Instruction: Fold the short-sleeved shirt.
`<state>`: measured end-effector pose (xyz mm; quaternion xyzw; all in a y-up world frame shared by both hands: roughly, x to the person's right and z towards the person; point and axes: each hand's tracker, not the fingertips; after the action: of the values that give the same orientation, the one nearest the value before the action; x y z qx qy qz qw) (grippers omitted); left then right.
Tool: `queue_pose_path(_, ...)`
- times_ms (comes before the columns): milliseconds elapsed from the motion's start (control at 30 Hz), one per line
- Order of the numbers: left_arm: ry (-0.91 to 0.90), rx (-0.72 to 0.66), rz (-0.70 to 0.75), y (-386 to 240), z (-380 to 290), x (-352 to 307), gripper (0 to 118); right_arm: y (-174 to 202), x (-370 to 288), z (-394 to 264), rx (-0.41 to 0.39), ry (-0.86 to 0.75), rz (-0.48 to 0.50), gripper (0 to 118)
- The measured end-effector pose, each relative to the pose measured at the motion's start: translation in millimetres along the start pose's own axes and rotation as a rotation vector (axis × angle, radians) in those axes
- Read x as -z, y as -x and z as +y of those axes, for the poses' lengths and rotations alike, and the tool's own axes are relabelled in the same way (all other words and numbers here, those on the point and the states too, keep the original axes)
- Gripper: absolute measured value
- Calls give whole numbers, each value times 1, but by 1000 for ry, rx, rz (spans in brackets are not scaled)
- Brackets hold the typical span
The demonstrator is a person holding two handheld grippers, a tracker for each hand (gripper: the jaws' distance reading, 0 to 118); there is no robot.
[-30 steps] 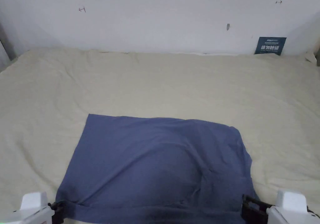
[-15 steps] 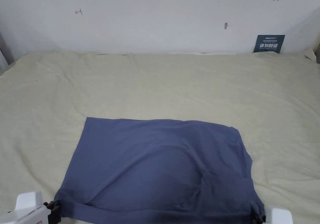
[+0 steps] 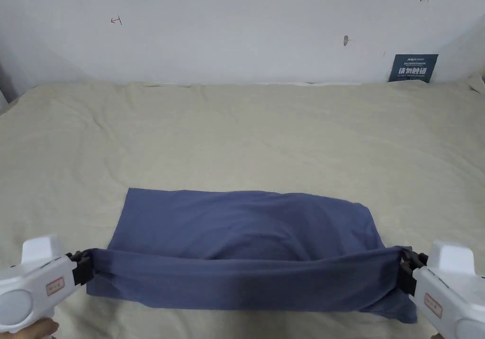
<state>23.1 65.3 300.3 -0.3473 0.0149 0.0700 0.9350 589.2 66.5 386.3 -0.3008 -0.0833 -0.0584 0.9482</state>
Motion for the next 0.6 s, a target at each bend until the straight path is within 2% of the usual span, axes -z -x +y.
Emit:
queue_pose_path(233, 133, 67, 40, -12, 25, 90, 7, 6, 87, 11, -7, 138, -71, 3)
queue_pose_path(367, 233, 113, 71, -20, 21, 129, 7, 2, 136, 2, 52, 250, -94, 3)
queue_pose_path(600, 299, 130, 97, -38, 17, 134, 8, -7, 177, -24, 78, 362, -116, 6)
